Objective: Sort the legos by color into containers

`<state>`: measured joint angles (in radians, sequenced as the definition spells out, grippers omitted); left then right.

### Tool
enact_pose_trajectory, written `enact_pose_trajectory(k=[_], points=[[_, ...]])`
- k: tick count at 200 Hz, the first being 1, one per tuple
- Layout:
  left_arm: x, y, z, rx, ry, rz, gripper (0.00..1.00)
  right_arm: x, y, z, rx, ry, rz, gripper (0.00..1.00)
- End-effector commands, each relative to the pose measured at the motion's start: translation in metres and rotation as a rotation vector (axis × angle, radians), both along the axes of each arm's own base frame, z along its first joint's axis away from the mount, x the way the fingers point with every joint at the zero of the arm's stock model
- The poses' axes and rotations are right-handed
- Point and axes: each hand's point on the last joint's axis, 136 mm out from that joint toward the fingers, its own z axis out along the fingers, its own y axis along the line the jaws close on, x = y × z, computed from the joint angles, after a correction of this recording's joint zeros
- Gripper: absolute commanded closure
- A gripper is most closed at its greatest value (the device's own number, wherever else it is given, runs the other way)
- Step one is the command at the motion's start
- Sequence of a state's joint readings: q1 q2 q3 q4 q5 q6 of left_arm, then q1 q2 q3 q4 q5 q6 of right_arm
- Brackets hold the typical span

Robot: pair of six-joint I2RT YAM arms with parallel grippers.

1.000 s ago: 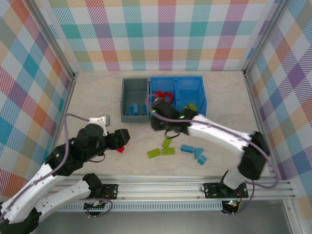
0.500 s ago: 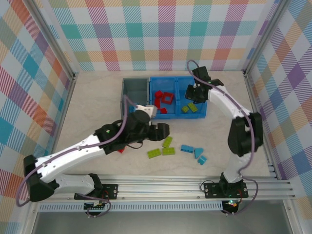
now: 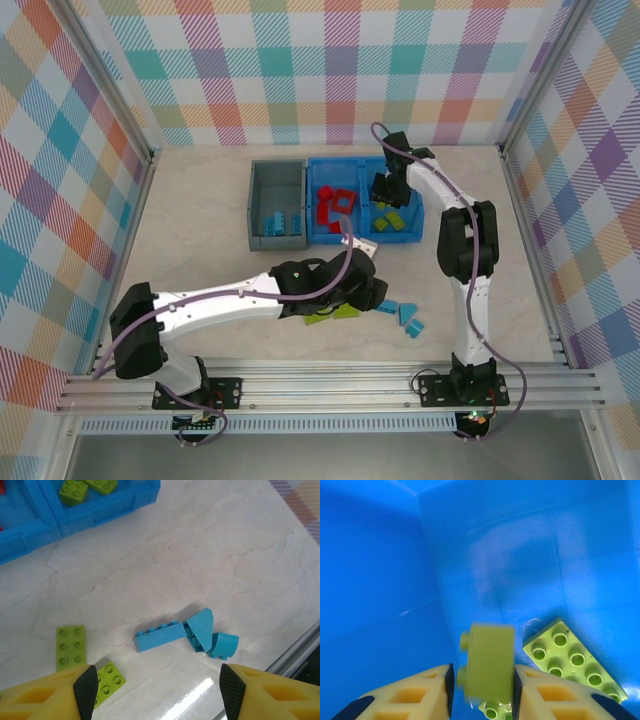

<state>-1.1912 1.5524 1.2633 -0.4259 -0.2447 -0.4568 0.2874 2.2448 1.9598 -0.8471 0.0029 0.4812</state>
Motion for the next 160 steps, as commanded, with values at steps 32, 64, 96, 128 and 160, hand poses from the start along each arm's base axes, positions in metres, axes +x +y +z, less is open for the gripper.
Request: enact_pose_trajectory(k=[32,64,96,128,160], points=[[-0.030,-0.011,-0.019,0.122,-0.015,-0.308,0.24,-0.003,-0.002,0.040,0.004,-0.055,0.035,0.50],[-0.040,-0.016,-0.047,0.261,-0.028,-0.530,0.22,-0.022,-0.005,0.114,0.041,-0.184,0.050,0.50],[-0.029,-0.024,-0.075,0.312,-0.053,-0.736,0.22,-0.077,-0.022,0.176,0.063,-0.283,0.055,0.45],[-0.018,-0.039,-0.097,0.313,-0.105,-0.907,0.20,-0.152,-0.040,0.206,0.113,-0.346,0.047,0.35],[-0.001,-0.051,-0.118,0.324,-0.137,-0.938,0.19,-0.220,-0.061,0.232,0.139,-0.413,0.029,0.31]])
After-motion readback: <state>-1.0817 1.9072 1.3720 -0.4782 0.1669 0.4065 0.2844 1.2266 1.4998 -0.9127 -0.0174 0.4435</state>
